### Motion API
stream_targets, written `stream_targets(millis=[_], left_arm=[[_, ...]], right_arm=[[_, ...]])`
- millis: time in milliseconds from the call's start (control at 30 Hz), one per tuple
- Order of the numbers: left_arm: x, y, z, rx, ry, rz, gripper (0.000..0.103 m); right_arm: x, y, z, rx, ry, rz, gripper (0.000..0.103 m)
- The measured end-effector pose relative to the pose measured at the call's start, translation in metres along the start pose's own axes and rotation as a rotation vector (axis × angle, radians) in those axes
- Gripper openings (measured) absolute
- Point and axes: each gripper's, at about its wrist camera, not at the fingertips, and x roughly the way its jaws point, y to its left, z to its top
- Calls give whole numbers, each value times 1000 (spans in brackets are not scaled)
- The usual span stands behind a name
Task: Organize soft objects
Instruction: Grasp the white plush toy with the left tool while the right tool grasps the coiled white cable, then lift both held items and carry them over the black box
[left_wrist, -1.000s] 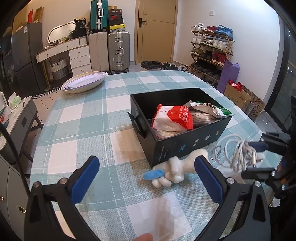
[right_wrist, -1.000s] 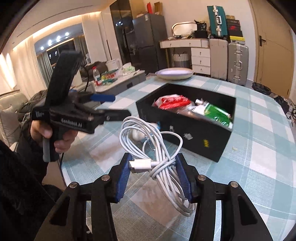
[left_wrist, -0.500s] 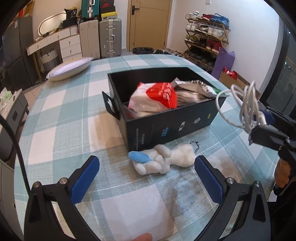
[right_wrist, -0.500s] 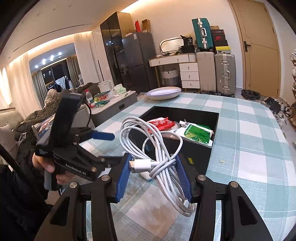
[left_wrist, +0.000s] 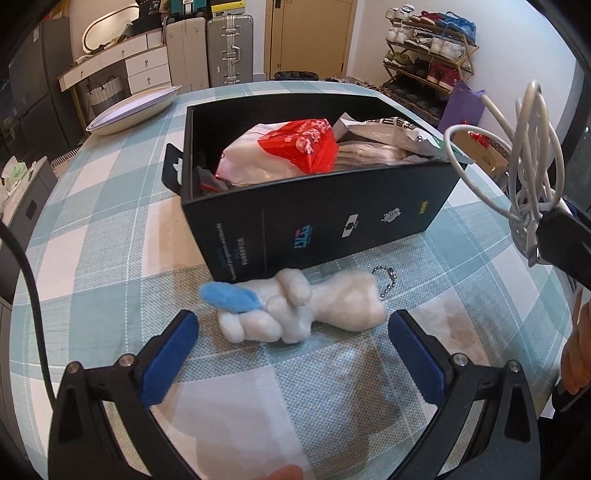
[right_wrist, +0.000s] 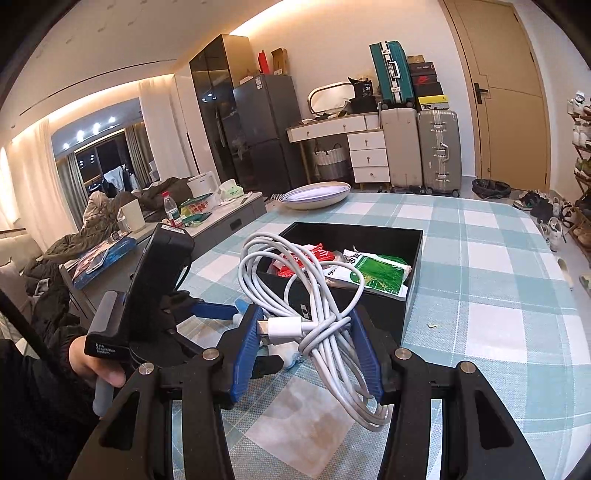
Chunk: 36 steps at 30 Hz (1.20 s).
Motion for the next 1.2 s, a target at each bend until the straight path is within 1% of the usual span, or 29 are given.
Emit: stream_targets(millis=[267,467,533,567,633,733,867,1033,1200], left_arm=[[3,-10,0,4,6,38,103],[6,-12,2,3,17,42,102],[7,-12,2,7,22,34,100],[7,-13,1,11,19,30,95],[6,-16,0,32,17,37,90],[3,-18,-2,48,15,20,86],[-1,-19,-5,55,16,11,85],[-14,-20,-9,74,-11,6,85],[-35,-21,-7,86,-62,-12,85]], right_arm=[[0,-1,0,2,1,1,49],[1,-1,-1,2,6,3,49],[1,-1,-1,3,6,3,49],[2,-1,-2,2,8,3,49],[1,-1,-1,2,8,4,49],[2,-1,-3,2,9,4,49],[2,-1,-2,2,7,4,49],[1,-2,-3,3,2,0,49],[-2,-2,-2,5,-20,-4,49]])
